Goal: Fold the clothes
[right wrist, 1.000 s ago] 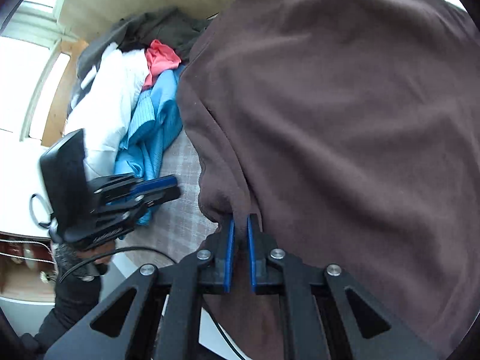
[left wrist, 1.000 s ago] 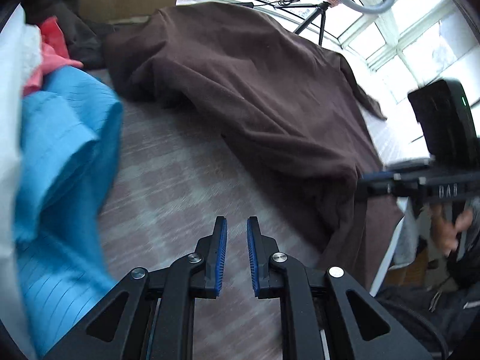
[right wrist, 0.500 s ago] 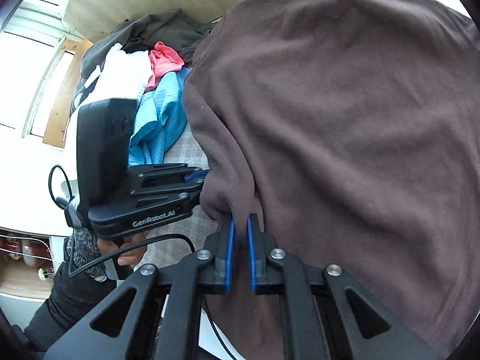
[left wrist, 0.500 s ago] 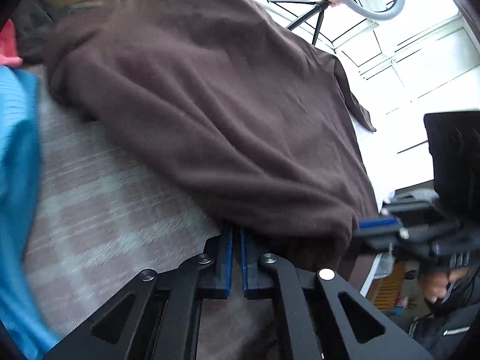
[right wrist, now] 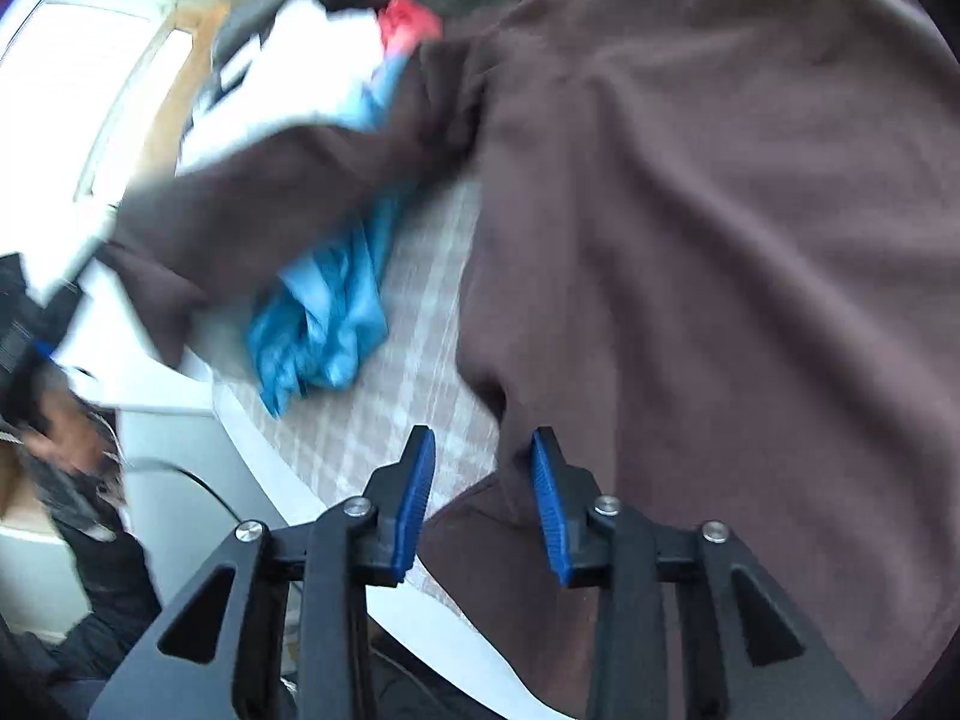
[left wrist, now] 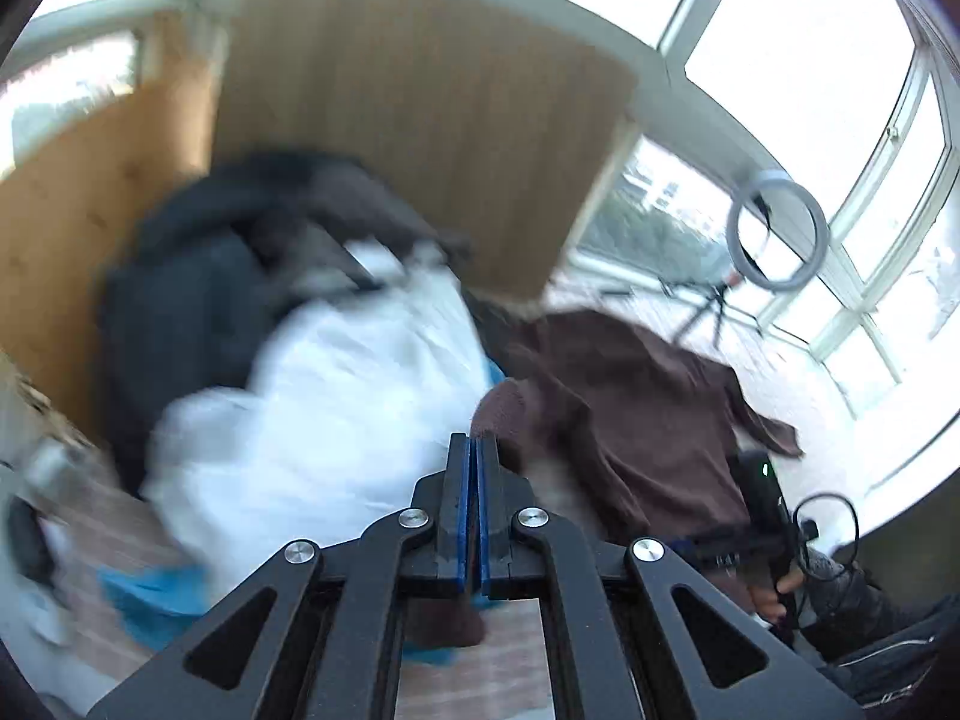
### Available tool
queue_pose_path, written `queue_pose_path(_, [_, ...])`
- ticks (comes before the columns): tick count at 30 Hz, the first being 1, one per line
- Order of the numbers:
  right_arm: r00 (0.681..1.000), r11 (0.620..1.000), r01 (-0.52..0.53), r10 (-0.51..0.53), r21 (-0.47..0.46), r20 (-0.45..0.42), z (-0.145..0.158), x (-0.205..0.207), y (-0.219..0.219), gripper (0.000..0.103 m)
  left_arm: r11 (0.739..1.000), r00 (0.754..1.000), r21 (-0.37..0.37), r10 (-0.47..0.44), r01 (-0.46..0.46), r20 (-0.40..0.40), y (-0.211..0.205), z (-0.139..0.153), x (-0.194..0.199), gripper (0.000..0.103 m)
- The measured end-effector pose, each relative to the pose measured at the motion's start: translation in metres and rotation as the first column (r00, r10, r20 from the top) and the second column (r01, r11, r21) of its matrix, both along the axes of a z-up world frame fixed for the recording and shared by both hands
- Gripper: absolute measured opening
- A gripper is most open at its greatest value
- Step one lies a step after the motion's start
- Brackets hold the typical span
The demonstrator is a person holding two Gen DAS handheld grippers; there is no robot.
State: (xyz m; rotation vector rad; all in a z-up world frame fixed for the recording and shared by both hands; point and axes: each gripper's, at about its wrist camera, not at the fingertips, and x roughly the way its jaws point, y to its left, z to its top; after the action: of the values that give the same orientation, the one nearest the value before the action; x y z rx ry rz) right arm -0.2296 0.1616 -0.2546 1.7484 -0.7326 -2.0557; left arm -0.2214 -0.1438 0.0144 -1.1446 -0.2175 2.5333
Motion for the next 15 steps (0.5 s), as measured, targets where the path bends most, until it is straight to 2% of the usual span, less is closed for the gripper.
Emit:
queue_pose_path(2, [0.999, 0.999, -0.034, 0.034, -0.005, 0.011, -0.003, 0.001, -0.010, 0.033, 0.997, 0.998, -0.046, 0.064, -0.063, 0.006, -0.026, 0.004, -0.010, 0.001])
queue_pose_path(4, [0.999, 0.999, -0.053, 0.053, -0.004, 0.010, -0.001, 0.003, -0.014, 0.033, 0.986, 0.994, -0.126, 0.109, -0.106, 0.014, -0.044, 0.001, -0.026, 0.001])
queue_pose_path(6, [0.998, 0.998, -0.056, 0.056, -0.020, -0.022, 0.010, 0.008, -0.009, 0.033, 0.977, 0.988, -0.176, 0.137, -0.123, 0.070, -0.056, -0.014, -0.050, 0.002])
queue_pose_path(7, [0.998, 0.998, -0.049, 0.048, -0.027, -0.048, 0.018, 0.013, -0.002, 0.033, 0.962, 0.983, -0.235, 0.164, -0.140, 0.084, -0.057, -0.022, -0.058, 0.005])
queue_pose_path(9, [0.994, 0.999, -0.025, 0.021, -0.041, -0.107, 0.038, 0.022, 0.014, 0.033, 0.913, 0.970, -0.370, 0.223, -0.173, 0.096, -0.056, -0.038, -0.071, 0.008])
queue_pose_path(12, [0.981, 0.997, 0.014, -0.028, -0.074, -0.192, 0.070, 0.045, 0.042, 0.034, 0.910, 0.966, -0.364, 0.243, -0.197, 0.084, -0.062, -0.036, -0.062, 0.008])
queue_pose_path(13, [0.975, 0.998, 0.039, -0.050, -0.057, -0.218, 0.079, 0.057, 0.054, 0.035, 0.914, 0.971, -0.357, 0.232, -0.195, 0.064, -0.061, -0.030, -0.052, 0.008])
queue_pose_path(15, [0.963, 0.992, 0.123, -0.115, 0.019, -0.243, 0.090, 0.085, 0.082, 0.040, 0.940, 0.988, -0.318, 0.146, -0.120, 0.058, -0.038, -0.028, -0.023, 0.009])
